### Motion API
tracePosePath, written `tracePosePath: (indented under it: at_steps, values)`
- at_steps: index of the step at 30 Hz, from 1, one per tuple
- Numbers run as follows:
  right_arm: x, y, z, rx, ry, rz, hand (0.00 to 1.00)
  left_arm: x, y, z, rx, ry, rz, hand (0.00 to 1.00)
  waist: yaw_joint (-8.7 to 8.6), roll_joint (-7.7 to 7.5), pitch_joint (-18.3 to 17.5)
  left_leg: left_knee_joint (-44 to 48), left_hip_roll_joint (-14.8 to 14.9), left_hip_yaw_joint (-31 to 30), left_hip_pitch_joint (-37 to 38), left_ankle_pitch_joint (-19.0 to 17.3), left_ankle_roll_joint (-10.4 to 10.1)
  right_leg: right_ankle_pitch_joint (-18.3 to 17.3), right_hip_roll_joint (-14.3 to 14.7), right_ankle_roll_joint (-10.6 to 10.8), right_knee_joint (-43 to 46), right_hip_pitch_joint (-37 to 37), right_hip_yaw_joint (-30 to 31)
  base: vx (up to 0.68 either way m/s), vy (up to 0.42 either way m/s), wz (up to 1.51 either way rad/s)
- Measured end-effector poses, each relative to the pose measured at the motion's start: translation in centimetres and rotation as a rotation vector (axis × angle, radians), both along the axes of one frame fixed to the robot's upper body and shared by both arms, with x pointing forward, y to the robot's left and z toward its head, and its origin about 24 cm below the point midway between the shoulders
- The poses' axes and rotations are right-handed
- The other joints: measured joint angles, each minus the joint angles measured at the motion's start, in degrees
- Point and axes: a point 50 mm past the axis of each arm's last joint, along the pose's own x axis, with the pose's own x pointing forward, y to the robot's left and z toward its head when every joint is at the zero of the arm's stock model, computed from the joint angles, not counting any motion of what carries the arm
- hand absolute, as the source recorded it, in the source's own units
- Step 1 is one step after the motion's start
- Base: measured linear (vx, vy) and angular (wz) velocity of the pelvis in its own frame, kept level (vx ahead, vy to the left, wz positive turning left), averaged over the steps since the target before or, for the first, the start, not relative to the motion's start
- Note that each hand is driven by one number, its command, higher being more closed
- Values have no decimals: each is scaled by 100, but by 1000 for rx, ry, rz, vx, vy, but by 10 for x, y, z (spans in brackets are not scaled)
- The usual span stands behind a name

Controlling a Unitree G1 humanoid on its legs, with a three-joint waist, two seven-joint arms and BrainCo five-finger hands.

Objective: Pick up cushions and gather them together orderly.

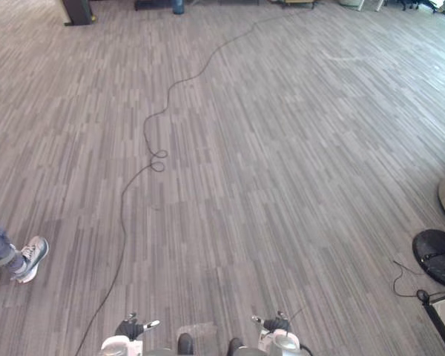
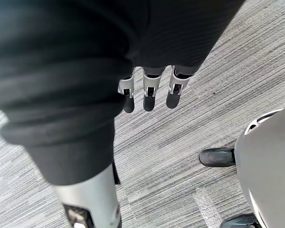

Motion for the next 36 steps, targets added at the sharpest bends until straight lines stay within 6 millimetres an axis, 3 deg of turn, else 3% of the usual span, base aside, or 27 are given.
tracePosePath:
  at_steps: [4,6,8,10,11,13,15,17,18,19,20,22,24,26,28,29,32,33,35,36]
  values:
    - [3,-5,2,-9,-10,-10,0,4,1,1,0,-5,9,0,12,6,54,266,17,7,-360,-205,-42,-498,-81,-31,879,-630,56,19,-8,2]
    - [1,-8,1,-12,-8,-20,0,11,4,4,-4,-32,40,0,57,-42,145,1308,58,34,-798,-793,-79,-794,-170,-45,1321,-762,60,68,-44,0]
    - [-3,-12,2,-18,-12,-44,0,14,5,6,-15,-54,73,0,109,6,189,2303,206,194,-1099,-1226,-135,-1015,-178,-83,1650,-757,43,115,-49,2]
    - [-4,-11,4,-16,-34,-54,0,20,6,10,-37,-90,110,0,90,16,263,3768,495,566,-1749,-1452,-191,-1198,-197,-126,1833,-720,-54,169,-25,17]
    - [-4,-11,4,-17,-36,-55,0,21,7,11,-37,-96,116,0,92,13,280,3917,537,605,-1814,-1469,-210,-1205,-196,-139,1830,-703,-64,164,4,7]
    - [-4,-13,4,-20,-34,-74,0,28,9,15,-38,-136,142,0,116,19,447,4621,1027,1012,-2288,-1751,-105,-1398,-190,-159,1760,-387,-180,191,32,23]
    - [-4,-13,4,-24,-28,-76,0,31,8,16,-32,-143,144,0,130,30,463,3910,1038,980,-2461,-1631,-149,-1502,-302,-69,1668,-216,-195,257,127,11]
    - [0,-12,5,-21,-34,-71,0,35,9,18,-27,-155,144,0,195,-26,471,2946,837,952,-2560,-823,-247,-1545,-512,37,1421,-87,-120,301,209,-19]
    - [1,-13,5,-25,-36,-70,0,36,8,18,-25,-157,140,0,257,-82,426,2611,652,984,-2567,-413,-145,-1470,-628,160,1136,-46,15,414,237,-22]
    - [1,-11,4,-23,-30,-70,0,38,7,19,-24,-157,128,0,265,-110,368,2651,556,1052,-2614,-562,-86,-1316,-687,182,929,-45,67,522,293,-16]
    - [2,-4,4,-8,-31,-66,0,40,10,20,-24,-172,141,0,274,-158,382,2926,577,1124,-2720,-696,144,-994,-741,250,733,-12,242,554,318,-6]
    - [2,1,4,8,-33,-83,0,41,15,22,-23,-183,176,0,350,-279,387,3346,601,1165,-2725,-812,238,-688,-822,391,886,41,546,490,297,-26]
    - [-4,1,2,11,-23,-98,0,36,15,19,-19,-165,169,0,378,-332,344,3408,598,1292,-2329,-1086,341,-565,-884,554,1906,-191,758,396,206,-39]
    - [-1,-3,5,3,-50,-96,0,31,15,16,-18,-132,157,0,304,-325,328,2846,512,1275,-1599,-1608,231,-251,-1032,928,4400,-1257,950,417,167,-24]
    - [1,-4,6,2,-63,-95,0,30,17,14,-13,-107,156,0,234,-357,407,2483,411,1270,-1030,-1654,248,-691,-985,755,5919,-2091,1043,424,66,-3]
    - [1,-6,7,-4,-64,-94,0,28,16,13,-18,-102,158,0,219,-342,420,2318,411,1270,-770,-1654,248,-796,-938,656,6107,-2254,917,499,10,-1]
    - [12,-10,14,-17,-126,-90,0,27,9,12,-35,-97,163,0,73,-194,504,1792,555,1294,160,-1654,247,-1203,-749,205,5699,-2969,86,450,-44,5]
    - [18,-11,16,-20,-143,-82,0,30,7,12,-40,-103,159,0,30,-168,521,1649,625,1292,363,-1653,246,-1183,-638,128,4936,-3242,-149,575,-137,25]
    - [23,-14,18,-24,-154,-72,0,35,5,13,-45,-108,148,0,-30,-165,526,1476,679,1246,597,-1653,244,-647,-421,73,3313,-3500,-199,523,-169,40]
    - [19,-15,16,-27,-133,-67,0,33,5,12,-38,-101,132,0,-62,-241,526,1328,580,1147,833,-1658,174,77,-313,74,2029,-3388,-39,589,-211,52]
